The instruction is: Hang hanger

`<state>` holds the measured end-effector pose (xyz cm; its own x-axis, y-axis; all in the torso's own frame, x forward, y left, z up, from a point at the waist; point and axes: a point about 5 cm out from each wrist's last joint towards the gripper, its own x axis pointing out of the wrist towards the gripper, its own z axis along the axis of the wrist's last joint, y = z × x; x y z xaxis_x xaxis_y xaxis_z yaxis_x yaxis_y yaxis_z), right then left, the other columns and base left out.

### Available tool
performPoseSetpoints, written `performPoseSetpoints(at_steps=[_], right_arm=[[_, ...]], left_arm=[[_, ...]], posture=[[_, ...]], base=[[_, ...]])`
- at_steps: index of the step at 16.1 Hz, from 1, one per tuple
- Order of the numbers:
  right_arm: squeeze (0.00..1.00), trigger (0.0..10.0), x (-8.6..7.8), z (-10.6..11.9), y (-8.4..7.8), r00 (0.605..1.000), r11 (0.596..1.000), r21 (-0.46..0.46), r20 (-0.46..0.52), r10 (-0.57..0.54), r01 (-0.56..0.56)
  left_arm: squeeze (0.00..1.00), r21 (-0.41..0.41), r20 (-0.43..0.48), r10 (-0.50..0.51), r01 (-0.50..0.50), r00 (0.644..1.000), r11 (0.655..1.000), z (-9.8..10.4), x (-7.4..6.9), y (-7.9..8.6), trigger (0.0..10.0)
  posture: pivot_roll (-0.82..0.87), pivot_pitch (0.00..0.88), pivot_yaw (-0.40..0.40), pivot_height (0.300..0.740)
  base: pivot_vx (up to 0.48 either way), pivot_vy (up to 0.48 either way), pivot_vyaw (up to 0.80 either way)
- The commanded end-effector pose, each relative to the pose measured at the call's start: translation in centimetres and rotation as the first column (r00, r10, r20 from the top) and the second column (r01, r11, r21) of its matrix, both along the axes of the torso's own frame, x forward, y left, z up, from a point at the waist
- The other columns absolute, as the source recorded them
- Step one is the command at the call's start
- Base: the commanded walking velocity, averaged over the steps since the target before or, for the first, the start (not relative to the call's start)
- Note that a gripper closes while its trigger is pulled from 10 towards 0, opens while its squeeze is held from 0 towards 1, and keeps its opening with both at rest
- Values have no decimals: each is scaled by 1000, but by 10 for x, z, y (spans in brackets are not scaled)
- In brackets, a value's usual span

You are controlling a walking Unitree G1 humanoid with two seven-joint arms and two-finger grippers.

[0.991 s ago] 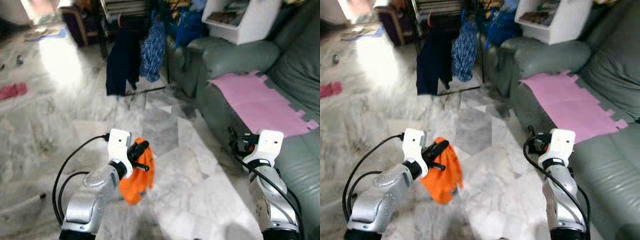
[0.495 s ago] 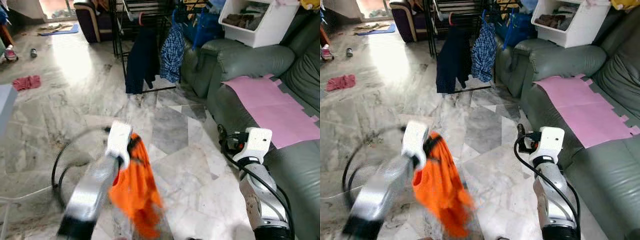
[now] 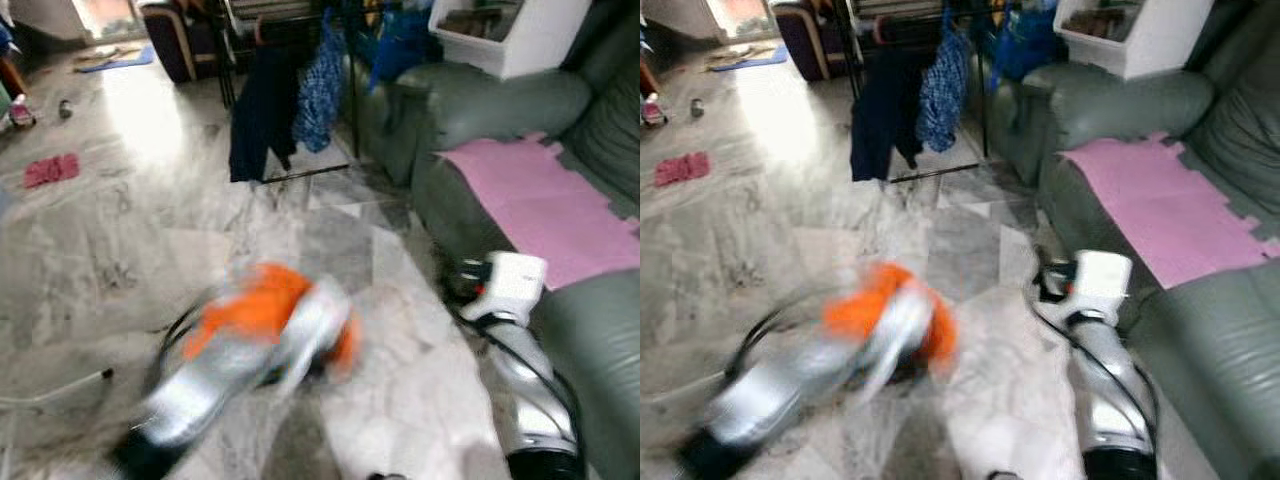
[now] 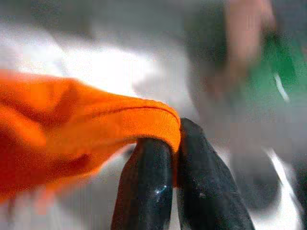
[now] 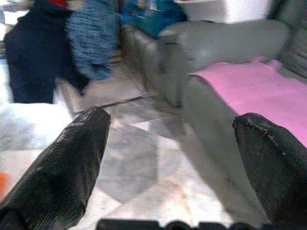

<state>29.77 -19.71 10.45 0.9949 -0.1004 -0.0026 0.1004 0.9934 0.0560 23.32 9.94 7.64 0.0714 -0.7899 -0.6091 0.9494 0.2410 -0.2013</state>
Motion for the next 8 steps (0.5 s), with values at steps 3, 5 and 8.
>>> performPoseSetpoints(at_steps=[3, 5, 8], right_arm=[[0, 10000, 1, -2, 4, 1000, 1000, 7, -3, 9, -9], [0, 10000, 5, 1, 7, 1000, 1000, 9, 4, 20, -20], [0, 10000, 7, 3, 8, 1000, 1000, 13, 14, 21, -21]], left_arm=[[0, 246, 17, -361, 346, 933, 905, 17, 3, 49, 10000], [0, 624, 273, -413, 167, 869, 763, 32, 69, 77, 10000], [0, 459, 669, -241, -135, 704, 878, 70, 118, 45, 10000]], posture=[[-1, 69, 22, 740], [3, 63, 19, 740], [-9, 61, 29, 740]], base=[[0, 0, 0], [0, 0, 0], [0, 0, 0]])
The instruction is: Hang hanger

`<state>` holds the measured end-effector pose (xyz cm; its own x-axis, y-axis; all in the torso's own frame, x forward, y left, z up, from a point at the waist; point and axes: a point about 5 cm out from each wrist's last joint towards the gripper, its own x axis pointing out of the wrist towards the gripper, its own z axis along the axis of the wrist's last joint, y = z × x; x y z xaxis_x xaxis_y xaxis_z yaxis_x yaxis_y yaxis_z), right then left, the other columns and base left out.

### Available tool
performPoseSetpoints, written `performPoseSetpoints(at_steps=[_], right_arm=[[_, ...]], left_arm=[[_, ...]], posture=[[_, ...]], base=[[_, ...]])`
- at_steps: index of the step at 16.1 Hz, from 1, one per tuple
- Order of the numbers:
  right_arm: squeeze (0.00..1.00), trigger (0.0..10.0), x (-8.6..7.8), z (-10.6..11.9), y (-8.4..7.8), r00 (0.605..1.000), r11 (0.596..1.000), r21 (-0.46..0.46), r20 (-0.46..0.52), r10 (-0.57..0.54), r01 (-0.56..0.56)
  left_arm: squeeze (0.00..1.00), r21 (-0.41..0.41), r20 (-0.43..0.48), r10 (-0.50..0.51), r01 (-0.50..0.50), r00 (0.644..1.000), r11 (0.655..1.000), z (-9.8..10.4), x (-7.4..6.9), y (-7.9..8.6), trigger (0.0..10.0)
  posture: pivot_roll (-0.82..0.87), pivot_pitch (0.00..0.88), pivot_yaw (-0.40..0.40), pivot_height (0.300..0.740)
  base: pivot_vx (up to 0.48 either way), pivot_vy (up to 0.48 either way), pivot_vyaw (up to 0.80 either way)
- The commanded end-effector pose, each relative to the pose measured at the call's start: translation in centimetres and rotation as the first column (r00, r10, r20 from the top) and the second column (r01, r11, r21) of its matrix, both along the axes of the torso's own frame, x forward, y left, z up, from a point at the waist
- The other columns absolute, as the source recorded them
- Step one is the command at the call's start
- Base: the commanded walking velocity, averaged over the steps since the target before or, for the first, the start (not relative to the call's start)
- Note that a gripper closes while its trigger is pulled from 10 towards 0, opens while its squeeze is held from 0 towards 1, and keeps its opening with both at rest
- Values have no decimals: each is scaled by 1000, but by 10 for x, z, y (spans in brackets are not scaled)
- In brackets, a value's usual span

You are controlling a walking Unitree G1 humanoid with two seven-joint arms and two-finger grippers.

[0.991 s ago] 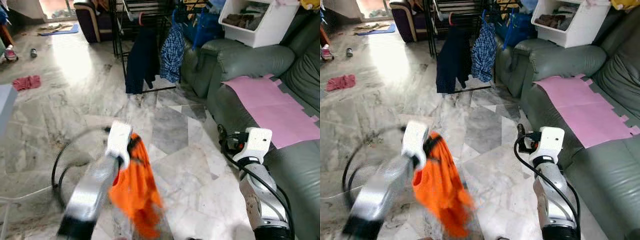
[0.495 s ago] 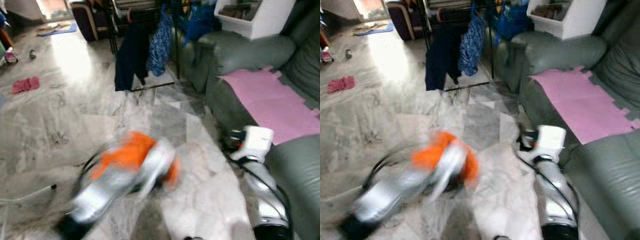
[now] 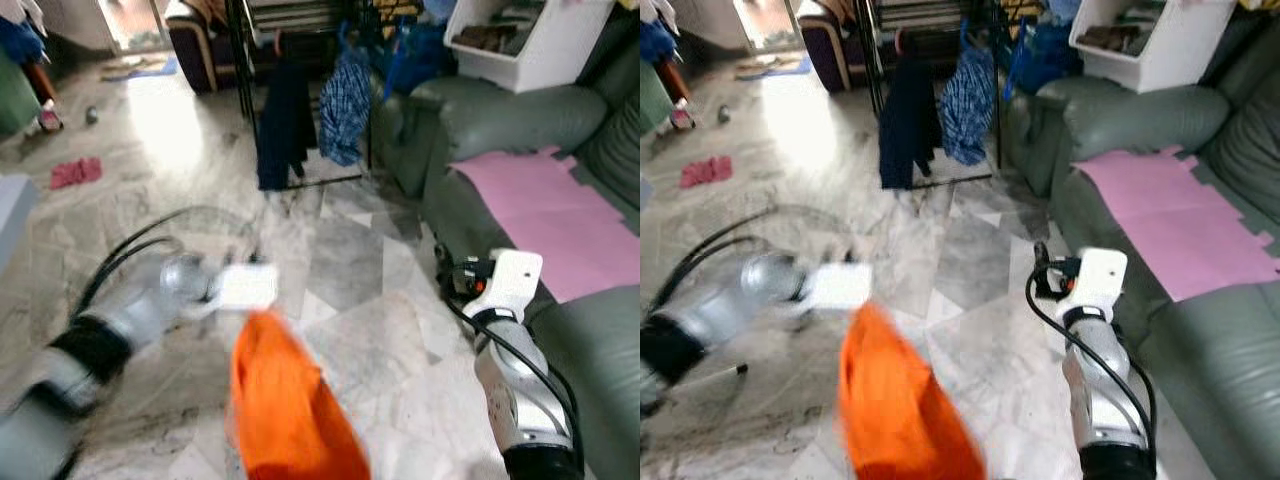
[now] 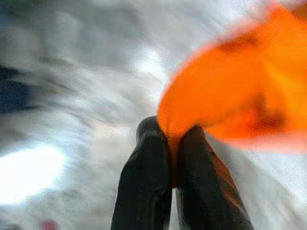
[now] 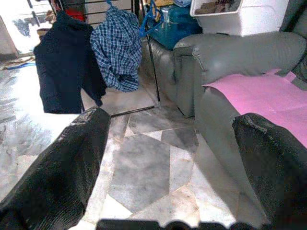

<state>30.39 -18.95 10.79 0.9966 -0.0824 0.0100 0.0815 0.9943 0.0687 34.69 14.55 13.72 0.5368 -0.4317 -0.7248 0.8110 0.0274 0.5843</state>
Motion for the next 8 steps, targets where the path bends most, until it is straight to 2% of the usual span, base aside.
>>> performPoseSetpoints(at_steps=[1, 2, 3, 4, 6, 8], right_arm=[[0, 10000, 0, -1, 0, 1000, 1000, 3, 0, -2, 2], [0, 10000, -2, -2, -1, 1000, 1000, 4, -2, -7, 7], [0, 10000, -3, -3, -1, 1000, 1000, 5, -3, -10, 10], [0, 10000, -4, -3, -1, 1000, 1000, 5, -4, -9, 9], [0, 10000, -4, -4, -1, 1000, 1000, 4, -8, -9, 9], [0, 10000, -4, -4, -1, 1000, 1000, 3, -10, -5, 5]], left_arm=[[0, -206, 120, 44, -19, 992, 978, 21, 9, -16, 10000], [0, -304, 150, 72, -23, 986, 952, 27, 11, -23, 10000], [0, -339, 189, 80, -12, 979, 941, 28, 12, -27, 10000], [0, -429, 207, 106, -7, 973, 903, 25, 12, -33, 10000], [0, -481, 186, 143, -37, 972, 876, 18, 12, -32, 10000], [0, -555, 153, 242, -120, 958, 823, 8, 10, -28, 10000]], posture=[[-11, 62, 31, 740], [-12, 62, 32, 740], [-12, 62, 32, 740], [-13, 65, 33, 740], [-10, 67, 31, 740], [-10, 68, 29, 740]], base=[[0, 0, 0], [0, 0, 0], [0, 0, 0], [0, 0, 0], [0, 0, 0], [0, 0, 0]])
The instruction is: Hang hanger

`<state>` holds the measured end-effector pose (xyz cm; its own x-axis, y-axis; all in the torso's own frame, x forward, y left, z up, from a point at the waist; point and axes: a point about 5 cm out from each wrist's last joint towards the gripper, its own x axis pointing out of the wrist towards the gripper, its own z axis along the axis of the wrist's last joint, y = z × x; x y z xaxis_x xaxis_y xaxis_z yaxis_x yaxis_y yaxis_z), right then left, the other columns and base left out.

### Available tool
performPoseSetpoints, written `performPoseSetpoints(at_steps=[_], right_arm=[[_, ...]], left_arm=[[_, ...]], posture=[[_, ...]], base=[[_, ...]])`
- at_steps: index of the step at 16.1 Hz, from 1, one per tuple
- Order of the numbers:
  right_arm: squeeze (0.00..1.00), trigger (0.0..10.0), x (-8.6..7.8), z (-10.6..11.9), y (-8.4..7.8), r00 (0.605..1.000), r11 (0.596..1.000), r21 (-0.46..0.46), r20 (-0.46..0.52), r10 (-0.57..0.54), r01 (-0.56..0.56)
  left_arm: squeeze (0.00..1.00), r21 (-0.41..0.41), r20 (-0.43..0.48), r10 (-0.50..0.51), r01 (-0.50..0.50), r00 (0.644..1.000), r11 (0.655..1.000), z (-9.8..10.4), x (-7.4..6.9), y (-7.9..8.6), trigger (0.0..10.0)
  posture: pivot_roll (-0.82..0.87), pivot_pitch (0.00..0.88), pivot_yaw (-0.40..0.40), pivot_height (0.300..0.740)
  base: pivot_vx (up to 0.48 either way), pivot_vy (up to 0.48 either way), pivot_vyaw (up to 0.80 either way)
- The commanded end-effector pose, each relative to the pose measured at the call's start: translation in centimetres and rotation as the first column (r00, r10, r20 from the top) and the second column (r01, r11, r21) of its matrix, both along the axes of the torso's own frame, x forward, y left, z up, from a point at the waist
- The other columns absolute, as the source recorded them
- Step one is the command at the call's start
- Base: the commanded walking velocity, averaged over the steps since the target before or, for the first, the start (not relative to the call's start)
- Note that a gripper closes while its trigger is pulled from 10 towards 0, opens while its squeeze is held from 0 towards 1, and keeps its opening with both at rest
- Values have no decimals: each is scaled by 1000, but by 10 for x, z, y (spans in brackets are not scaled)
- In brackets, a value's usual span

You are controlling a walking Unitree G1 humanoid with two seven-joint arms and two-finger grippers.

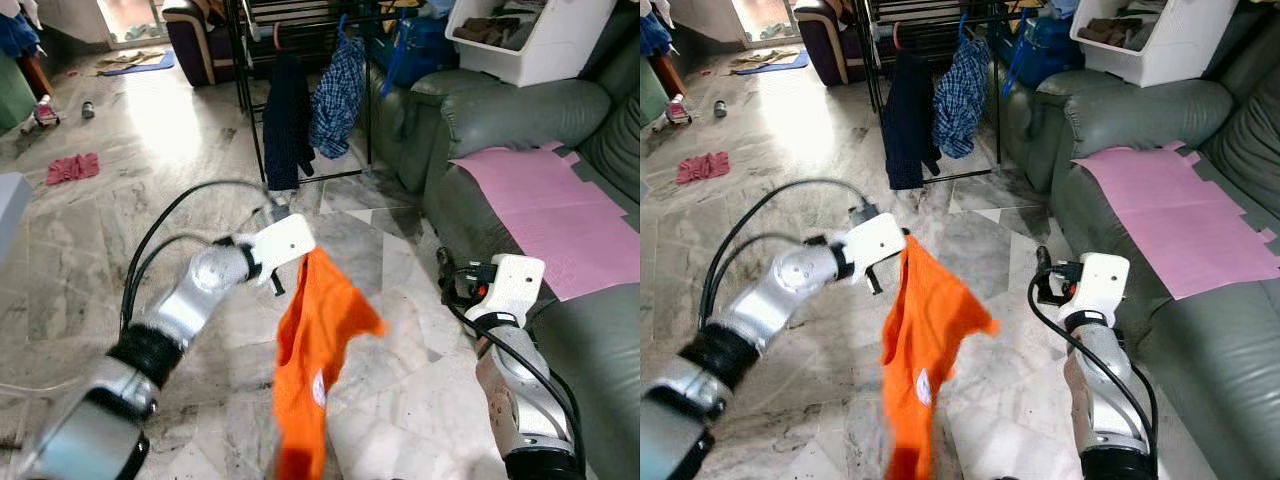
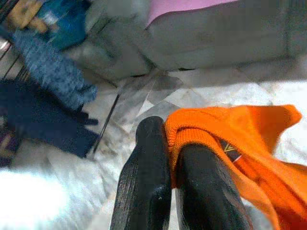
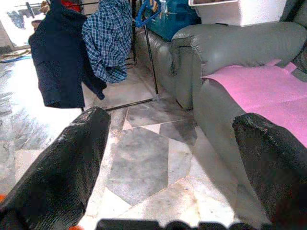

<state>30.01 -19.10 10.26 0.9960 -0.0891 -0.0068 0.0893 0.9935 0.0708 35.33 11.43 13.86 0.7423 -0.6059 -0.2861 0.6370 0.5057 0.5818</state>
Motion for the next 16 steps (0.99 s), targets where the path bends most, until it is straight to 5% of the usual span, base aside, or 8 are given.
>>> performPoseSetpoints(at_steps=[1, 5, 7, 10, 13, 16], right_arm=[[0, 10000, -1, 1, 0, 1000, 1000, -2, 4, 5, -5], [0, 10000, -1, 0, -1, 1000, 1000, -10, -5, 21, -21], [0, 10000, -1, 0, 0, 999, 999, -4, -8, 35, -35], [0, 10000, -7, 2, 0, 999, 999, 10, 12, 35, -35], [0, 10000, -15, 3, -3, 1000, 1000, 16, 25, 12, -13], [0, 10000, -17, 6, 1, 998, 998, 12, 29, 59, -59]], left_arm=[[0, -27, -1, 51, -51, 999, 998, -4, -1, 9, 10000], [0, 106, -57, 105, -98, 993, 989, -31, -6, 26, 10000], [0, 90, -87, 120, -112, 989, 990, -34, -7, 27, 10000], [0, -93, -126, 150, -162, 981, 982, -32, -14, 22, 10000], [0, -316, -140, 273, -304, 952, 899, -26, -18, 22, 10000], [0, -361, -144, 305, -338, 941, 869, -27, -30, 31, 10000]], posture=[[-9, 69, 23, 740], [-10, 69, 13, 740], [-14, 69, 13, 740], [-22, 77, 23, 740], [-27, 83, 12, 740], [-16, 93, 2, 740]], base=[[0, 0, 0], [0, 0, 0], [0, 0, 0], [0, 0, 0], [0, 0, 0], [0, 0, 0]])
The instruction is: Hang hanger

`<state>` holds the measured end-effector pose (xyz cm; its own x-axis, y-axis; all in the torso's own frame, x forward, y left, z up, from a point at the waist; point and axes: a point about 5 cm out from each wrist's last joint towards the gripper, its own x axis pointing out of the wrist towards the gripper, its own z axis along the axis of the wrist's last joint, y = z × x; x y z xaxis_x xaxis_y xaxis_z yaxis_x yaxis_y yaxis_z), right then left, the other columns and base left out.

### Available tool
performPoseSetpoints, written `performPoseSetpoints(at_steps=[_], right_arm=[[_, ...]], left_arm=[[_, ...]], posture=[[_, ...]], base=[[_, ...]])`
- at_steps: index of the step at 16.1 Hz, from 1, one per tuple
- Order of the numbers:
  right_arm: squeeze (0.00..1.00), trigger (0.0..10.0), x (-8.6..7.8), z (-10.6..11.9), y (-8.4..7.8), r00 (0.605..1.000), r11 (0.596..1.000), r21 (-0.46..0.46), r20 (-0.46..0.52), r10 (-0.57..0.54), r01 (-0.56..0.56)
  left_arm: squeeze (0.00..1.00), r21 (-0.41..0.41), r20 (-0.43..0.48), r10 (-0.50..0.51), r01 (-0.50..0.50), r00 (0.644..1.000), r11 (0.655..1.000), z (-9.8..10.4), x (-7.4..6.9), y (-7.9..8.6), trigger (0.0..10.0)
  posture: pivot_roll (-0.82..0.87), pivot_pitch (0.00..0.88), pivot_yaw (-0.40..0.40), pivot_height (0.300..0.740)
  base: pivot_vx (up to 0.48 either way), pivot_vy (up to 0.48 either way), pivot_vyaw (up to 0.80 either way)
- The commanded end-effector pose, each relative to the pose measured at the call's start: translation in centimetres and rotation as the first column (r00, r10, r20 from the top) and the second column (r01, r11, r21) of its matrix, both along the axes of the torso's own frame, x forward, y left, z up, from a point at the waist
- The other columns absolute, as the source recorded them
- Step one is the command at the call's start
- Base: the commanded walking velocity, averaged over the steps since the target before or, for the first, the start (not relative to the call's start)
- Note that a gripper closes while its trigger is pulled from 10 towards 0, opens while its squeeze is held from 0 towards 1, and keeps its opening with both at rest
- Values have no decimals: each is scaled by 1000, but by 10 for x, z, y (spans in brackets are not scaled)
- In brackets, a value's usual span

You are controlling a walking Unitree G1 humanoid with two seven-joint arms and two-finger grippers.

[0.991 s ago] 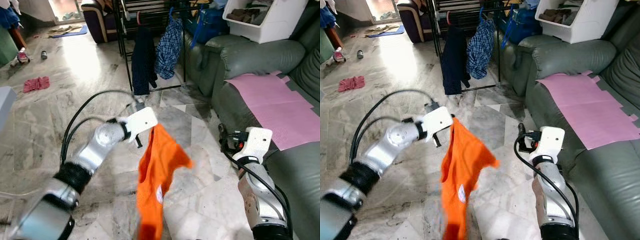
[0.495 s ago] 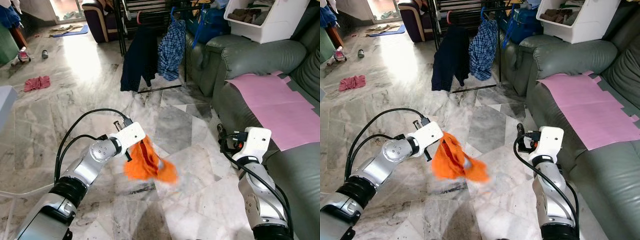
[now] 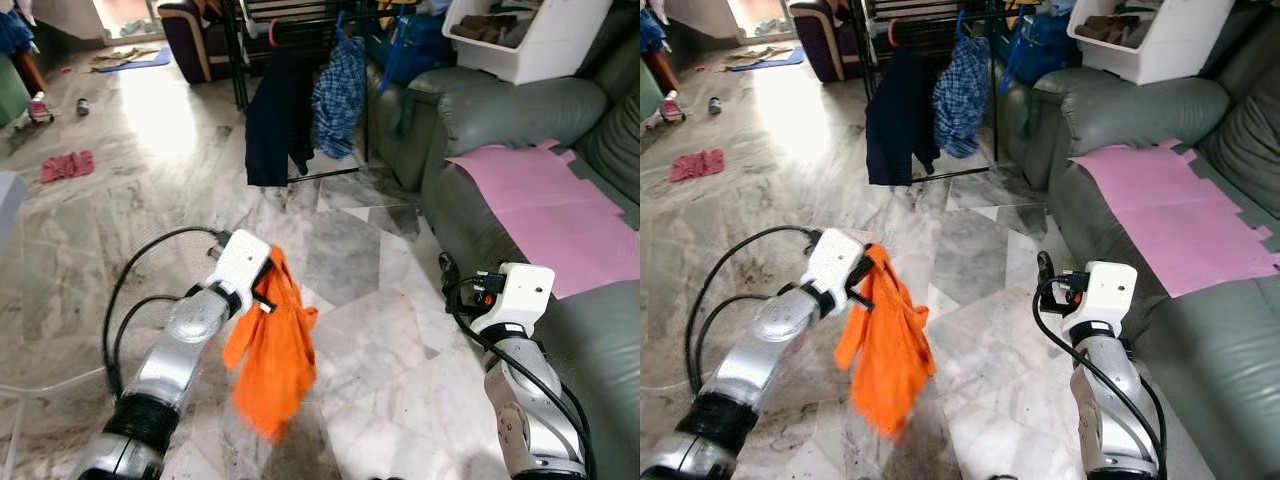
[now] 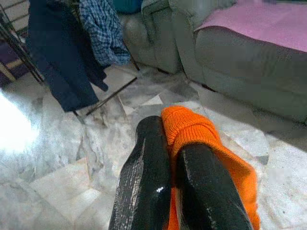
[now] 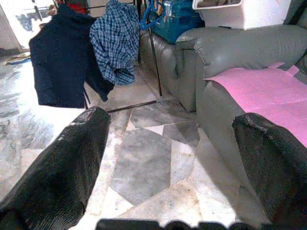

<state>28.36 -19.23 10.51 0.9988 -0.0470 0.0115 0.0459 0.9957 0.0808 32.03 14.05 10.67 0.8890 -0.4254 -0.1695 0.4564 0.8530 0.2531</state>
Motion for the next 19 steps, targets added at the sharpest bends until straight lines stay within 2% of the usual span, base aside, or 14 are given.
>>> performPoseSetpoints(at_steps=[1, 2, 3, 7, 8, 12, 14, 19], right_arm=[[0, 10000, 0, 4, 2, 1000, 1000, 6, 11, 13, -13], [0, 10000, 0, 5, 1, 1000, 1000, 7, 11, 10, -10], [0, 10000, 0, 4, 2, 1000, 1000, 18, 9, -3, 3], [0, 10000, -4, 1, 12, 1000, 999, 14, -7, 29, -29], [0, 10000, -4, 1, 12, 999, 999, 13, -8, 32, -32], [0, 10000, 2, 3, 10, 1000, 1000, 1, -3, 30, -30], [0, 10000, 4, 4, 10, 1000, 1000, -3, -1, 29, -29], [0, 10000, 2, 3, 13, 999, 999, -11, -2, 32, -32]], left_arm=[[0, -25, -13, 8, -8, 1000, 1000, 2, -6, 8, 10000], [0, -28, -15, 0, -1, 1000, 1000, 2, -9, 8, 10000], [0, -58, -31, -33, 32, 999, 998, -1, -21, 2, 10000], [0, -166, -85, 8, -22, 996, 986, -10, -34, -11, 10000], [0, -215, -103, 42, -63, 994, 975, -11, -35, -12, 10000], [0, -256, -113, 79, -106, 990, 961, -9, -32, -12, 10000], [0, -250, -104, 87, -110, 991, 962, -5, -26, -10, 10000], [0, -276, -80, 101, -119, 992, 954, 3, -10, -20, 10000]], posture=[[-9, 98, 7, 740], [-9, 98, 7, 740], [-11, 98, 11, 740], [-25, 99, 8, 740], [-27, 98, -1, 740], [-23, 91, -1, 740], [-26, 87, 3, 740], [-43, 85, 7, 740]], base=[[0, 0, 0], [0, 0, 0], [0, 0, 0], [0, 0, 0], [0, 0, -500], [303, 0, -516], [311, 0, 0], [305, 0, 0]])
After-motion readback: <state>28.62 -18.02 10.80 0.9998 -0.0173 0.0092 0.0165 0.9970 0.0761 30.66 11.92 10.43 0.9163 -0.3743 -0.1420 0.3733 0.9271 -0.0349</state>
